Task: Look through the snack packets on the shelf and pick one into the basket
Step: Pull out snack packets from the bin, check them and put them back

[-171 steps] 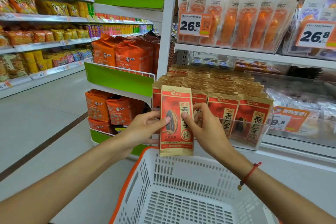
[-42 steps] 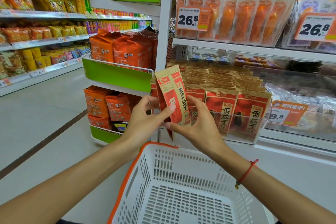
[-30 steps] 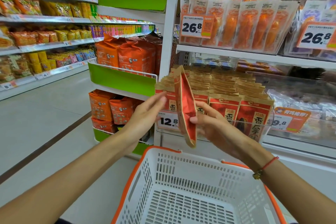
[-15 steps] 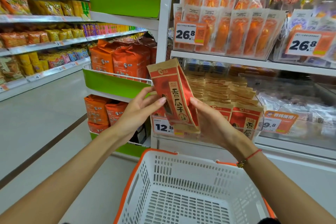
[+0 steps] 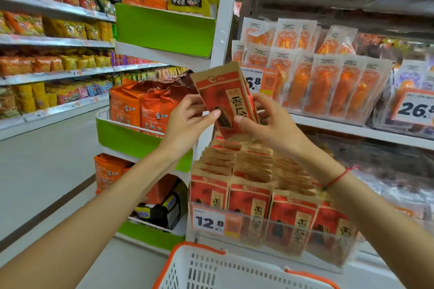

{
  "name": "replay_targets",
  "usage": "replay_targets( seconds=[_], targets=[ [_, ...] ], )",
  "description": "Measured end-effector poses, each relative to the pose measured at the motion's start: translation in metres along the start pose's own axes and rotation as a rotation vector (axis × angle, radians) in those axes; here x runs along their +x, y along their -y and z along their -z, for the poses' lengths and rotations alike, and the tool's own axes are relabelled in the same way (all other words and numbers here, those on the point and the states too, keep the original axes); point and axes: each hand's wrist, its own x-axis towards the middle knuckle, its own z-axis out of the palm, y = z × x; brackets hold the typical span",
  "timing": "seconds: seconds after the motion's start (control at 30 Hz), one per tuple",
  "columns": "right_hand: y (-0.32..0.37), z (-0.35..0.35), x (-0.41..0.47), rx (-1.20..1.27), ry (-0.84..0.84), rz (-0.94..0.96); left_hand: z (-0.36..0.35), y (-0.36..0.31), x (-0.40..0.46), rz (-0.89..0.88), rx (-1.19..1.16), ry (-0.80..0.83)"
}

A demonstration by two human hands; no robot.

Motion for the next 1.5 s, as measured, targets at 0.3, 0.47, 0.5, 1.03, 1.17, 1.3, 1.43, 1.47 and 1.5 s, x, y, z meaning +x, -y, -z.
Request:
replay_targets(
  seconds=[0.3,0.47,0.5,1.03,1.17,1.3,1.43,1.47,1.5],
  targets=[
    [-0.035,-0.031,0.048,-0.239,0.075,-0.052,0.022,0.043,0.032,0.008,0.123,-0.110],
    [-0.046,-0.052,0.054,-0.341,0.065,-0.079,0.027,0.058,0.035,0.034,0.201,-0.148],
    [-0.048,-0.055,0.054,-0.361,0.065,-0.085,0.028,0.061,0.036,0.048,0.221,-0.142],
    [-0.072,-0.031,0.045,-0.315,0.146,-0.175,0.011,0.056,0.044,-0.026,0.743,0.123],
    [-0.082,-0.032,0.037,-0.415,0.132,-0.136,0.000,0.067,0.041,0.007,0.842,0.123],
    [-0.077,-0.028,0.038,-0.374,-0.016,0.010,0.002,0.061,0.042,-0.112,0.730,-0.027],
    [-0.071,-0.029,0.041,-0.526,0.050,0.038,0.003,0.058,0.041,-0.199,0.931,0.030],
    [-0.071,-0.029,0.043,-0.554,0.062,0.036,0.002,0.058,0.040,-0.206,0.996,0.062],
    [-0.071,-0.029,0.045,-0.568,0.077,0.026,0.001,0.059,0.040,-0.203,1.041,0.096]
  ],
)
